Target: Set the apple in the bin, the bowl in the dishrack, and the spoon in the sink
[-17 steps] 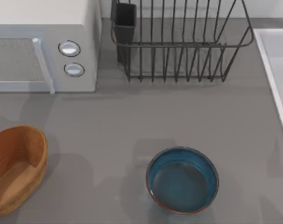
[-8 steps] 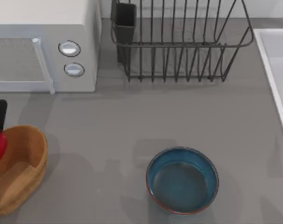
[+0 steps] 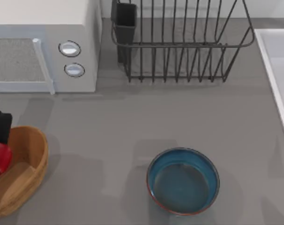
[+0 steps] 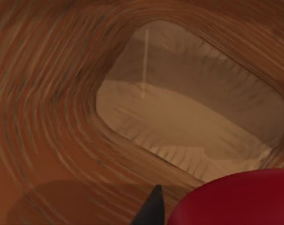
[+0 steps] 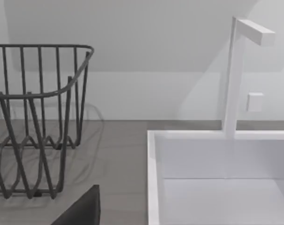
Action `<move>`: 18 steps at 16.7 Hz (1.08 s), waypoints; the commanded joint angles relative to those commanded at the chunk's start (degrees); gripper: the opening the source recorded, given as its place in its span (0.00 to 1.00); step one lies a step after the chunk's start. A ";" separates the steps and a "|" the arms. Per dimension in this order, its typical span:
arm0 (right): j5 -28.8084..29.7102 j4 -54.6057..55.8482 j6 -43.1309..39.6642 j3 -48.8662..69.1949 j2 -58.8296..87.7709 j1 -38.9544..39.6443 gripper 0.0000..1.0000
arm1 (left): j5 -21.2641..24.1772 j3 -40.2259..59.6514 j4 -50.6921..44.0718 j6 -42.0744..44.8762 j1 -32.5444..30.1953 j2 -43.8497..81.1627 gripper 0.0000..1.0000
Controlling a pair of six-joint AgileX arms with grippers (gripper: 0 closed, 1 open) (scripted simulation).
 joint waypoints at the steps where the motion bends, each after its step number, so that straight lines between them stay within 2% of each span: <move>1: 0.00 0.00 0.00 0.00 0.00 0.00 1.00 | 0.00 0.00 0.00 0.00 0.00 0.00 0.08; 13: 0.00 0.00 0.00 0.00 0.00 0.00 1.00 | 0.00 0.00 0.00 0.00 0.00 0.00 0.98; 18: 0.00 0.00 0.00 0.00 0.00 0.00 1.00 | 0.00 0.00 0.00 0.00 0.00 0.00 1.00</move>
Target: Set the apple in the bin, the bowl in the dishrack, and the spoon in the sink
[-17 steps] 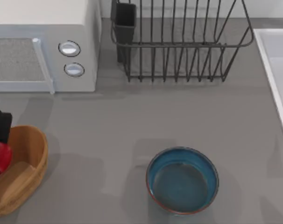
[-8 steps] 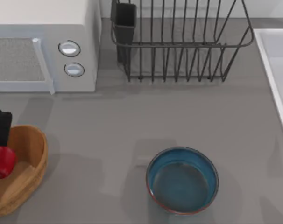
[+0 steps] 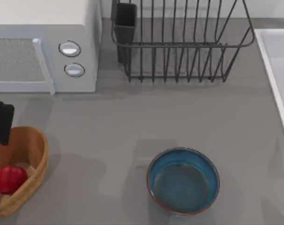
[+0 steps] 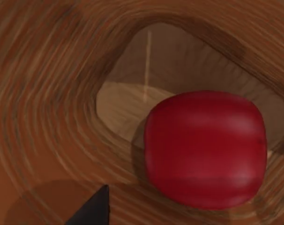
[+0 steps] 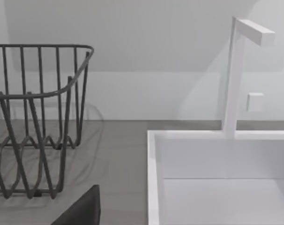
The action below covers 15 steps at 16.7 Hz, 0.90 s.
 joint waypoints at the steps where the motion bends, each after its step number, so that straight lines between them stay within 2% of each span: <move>1: 0.00 0.00 0.00 0.00 0.00 0.00 1.00 | 0.00 0.00 0.00 0.00 0.00 0.00 1.00; 6: 0.00 0.00 0.00 0.00 0.00 0.00 1.00 | 0.03 -0.35 0.48 0.59 -0.02 -0.67 1.00; 9: 0.00 0.00 0.00 0.00 0.00 0.00 1.00 | 0.23 -3.36 4.29 5.26 0.33 -5.63 1.00; 12: 0.00 0.00 0.00 0.00 0.00 0.00 1.00 | 0.45 -9.07 10.91 15.03 1.08 -14.30 1.00; 15: 0.00 0.00 0.00 0.00 0.00 0.00 1.00 | 0.55 -17.04 19.17 29.96 2.08 -25.88 1.00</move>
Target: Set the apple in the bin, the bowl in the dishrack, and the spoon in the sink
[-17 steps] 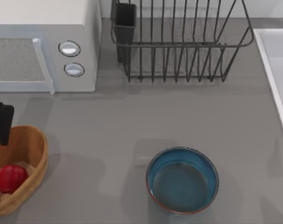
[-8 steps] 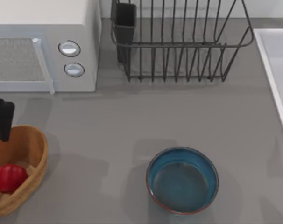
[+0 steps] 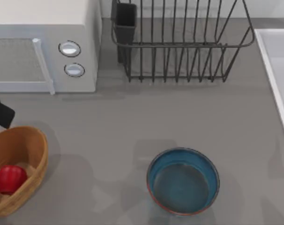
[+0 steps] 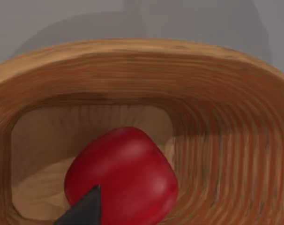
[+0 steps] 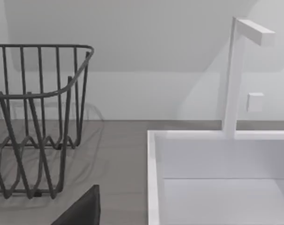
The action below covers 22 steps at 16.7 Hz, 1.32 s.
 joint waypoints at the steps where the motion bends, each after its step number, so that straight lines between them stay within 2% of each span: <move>1: 0.00 0.00 0.00 0.00 0.00 0.00 1.00 | 0.01 -3.06 2.99 5.91 0.37 -4.41 1.00; 7: 0.00 0.00 0.00 0.00 0.00 0.00 1.00 | 0.31 -22.42 22.24 42.36 2.68 -33.38 1.00; 11: 0.00 0.00 0.00 0.00 0.00 0.00 1.00 | 0.81 -32.47 34.40 58.12 4.02 -49.17 1.00; 15: 0.00 0.00 0.00 0.00 0.00 0.00 1.00 | 1.08 -37.03 40.67 64.50 4.71 -55.80 1.00; 22: 0.01 -0.59 0.28 0.63 0.63 0.33 1.00 | 1.09 -37.14 40.83 64.66 4.72 -55.97 1.00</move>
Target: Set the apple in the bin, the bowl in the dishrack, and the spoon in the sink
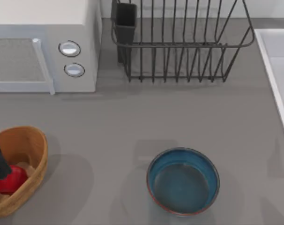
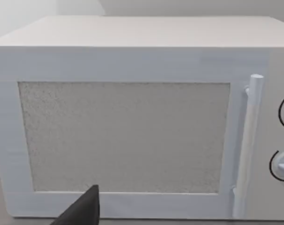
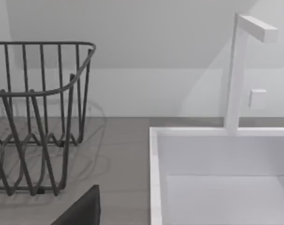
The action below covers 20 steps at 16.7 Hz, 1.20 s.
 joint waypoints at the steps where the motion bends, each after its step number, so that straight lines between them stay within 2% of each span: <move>1: 0.01 -1.12 0.52 1.20 1.21 0.63 1.00 | 0.00 0.00 0.00 0.00 0.00 0.00 1.00; 6: -0.10 -13.26 6.13 15.03 16.41 7.59 1.00 | 0.00 0.00 0.00 0.00 0.00 0.00 1.00; 15: -0.89 -47.06 21.96 51.20 67.94 25.70 1.00 | 0.00 0.00 0.00 0.00 0.00 0.00 1.00; 20: -0.58 -61.45 28.80 67.96 88.11 33.62 1.00 | 0.00 0.00 0.00 0.00 0.00 0.00 1.00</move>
